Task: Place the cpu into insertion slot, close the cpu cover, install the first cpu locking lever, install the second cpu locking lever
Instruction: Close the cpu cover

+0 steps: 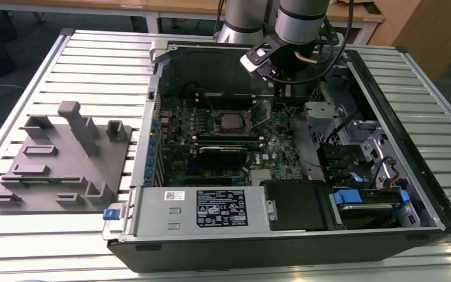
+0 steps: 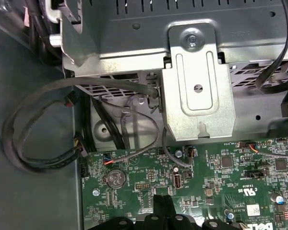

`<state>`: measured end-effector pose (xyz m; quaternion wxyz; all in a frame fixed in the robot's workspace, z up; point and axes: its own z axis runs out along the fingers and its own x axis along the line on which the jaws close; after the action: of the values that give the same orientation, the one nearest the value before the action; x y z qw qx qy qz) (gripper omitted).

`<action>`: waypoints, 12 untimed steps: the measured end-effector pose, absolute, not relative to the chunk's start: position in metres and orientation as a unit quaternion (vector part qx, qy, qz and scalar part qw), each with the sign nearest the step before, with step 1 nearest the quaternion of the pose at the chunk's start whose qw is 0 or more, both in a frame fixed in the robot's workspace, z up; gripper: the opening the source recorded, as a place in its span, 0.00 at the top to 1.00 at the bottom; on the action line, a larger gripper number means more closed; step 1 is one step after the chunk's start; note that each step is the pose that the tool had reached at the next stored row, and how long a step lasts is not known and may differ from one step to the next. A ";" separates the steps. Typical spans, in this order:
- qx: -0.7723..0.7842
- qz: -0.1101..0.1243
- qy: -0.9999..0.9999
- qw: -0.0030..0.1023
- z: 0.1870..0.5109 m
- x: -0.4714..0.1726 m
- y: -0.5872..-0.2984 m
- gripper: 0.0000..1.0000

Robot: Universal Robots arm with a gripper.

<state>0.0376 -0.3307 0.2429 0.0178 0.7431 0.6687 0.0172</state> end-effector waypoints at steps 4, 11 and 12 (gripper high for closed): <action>0.743 0.017 0.669 0.018 0.243 0.038 -0.331 0.89; 0.743 0.016 0.669 0.017 0.243 0.038 -0.331 0.89; 0.743 0.016 0.669 0.017 0.243 0.038 -0.331 0.89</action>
<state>0.0376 -0.3307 0.2426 0.0170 0.7431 0.6687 0.0162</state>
